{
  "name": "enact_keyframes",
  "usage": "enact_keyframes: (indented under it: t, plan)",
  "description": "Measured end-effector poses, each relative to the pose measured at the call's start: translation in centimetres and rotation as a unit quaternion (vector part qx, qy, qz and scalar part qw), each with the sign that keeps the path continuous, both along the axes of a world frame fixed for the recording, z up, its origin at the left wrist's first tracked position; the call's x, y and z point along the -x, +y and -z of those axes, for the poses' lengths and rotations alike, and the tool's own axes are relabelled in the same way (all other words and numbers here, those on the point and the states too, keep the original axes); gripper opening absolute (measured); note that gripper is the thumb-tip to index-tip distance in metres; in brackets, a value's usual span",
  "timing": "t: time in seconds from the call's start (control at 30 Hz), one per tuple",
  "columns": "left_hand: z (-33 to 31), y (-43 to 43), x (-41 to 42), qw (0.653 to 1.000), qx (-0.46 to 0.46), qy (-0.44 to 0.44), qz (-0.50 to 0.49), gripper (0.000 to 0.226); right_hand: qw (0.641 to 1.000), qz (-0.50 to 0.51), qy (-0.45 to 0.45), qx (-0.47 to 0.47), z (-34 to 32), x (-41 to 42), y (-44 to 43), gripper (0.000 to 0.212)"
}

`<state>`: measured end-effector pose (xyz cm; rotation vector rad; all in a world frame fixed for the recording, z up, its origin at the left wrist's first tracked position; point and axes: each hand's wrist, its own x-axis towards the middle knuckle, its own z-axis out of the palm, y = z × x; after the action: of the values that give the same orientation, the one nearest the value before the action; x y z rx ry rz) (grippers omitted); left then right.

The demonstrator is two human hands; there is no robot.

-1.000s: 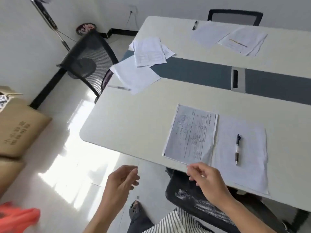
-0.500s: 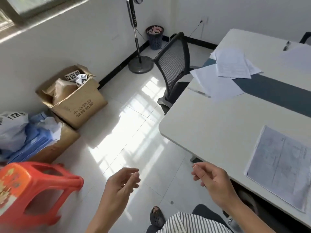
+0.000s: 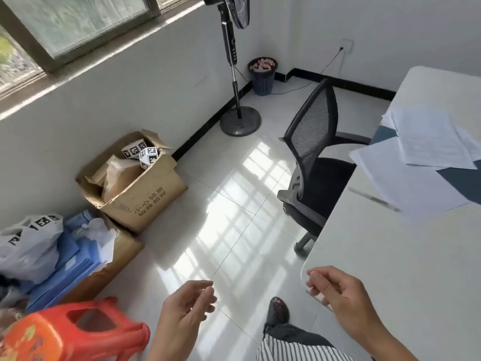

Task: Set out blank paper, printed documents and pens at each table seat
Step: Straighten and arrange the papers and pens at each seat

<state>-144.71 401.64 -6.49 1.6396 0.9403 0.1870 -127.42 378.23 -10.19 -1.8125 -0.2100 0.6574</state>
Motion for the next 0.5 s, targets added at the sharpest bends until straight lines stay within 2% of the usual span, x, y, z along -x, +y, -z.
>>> enact_keyframes:
  t: [0.17,0.27,0.33,0.43,0.5]
  plan:
    - [-2.4,7.9,-7.7,0.999,-0.024,-0.027,0.02,0.012,0.999,-0.011,-0.022,-0.021,-2.2,-7.5,8.6,0.026]
    - [-2.8,11.7,-11.7,0.999,-0.014,-0.037,0.032,0.024,0.999,-0.003,-0.03,-0.023,-3.6,-11.7,12.4,0.03]
    - [-2.7,14.5,-14.5,0.998,-0.011,-0.033,0.047,0.025,0.999,0.012,-0.036,-0.018,-3.8,-14.4,14.8,0.03]
    - [-1.4,20.3,-19.1,0.996,-0.016,-0.025,0.081,0.009,0.997,0.063,-0.036,-0.017,-3.1,-18.3,18.4,0.028]
    - [-0.7,24.7,-22.6,0.994,-0.013,-0.026,0.103,0.011,0.994,0.103,-0.043,-0.01,-2.2,-20.4,21.0,0.021]
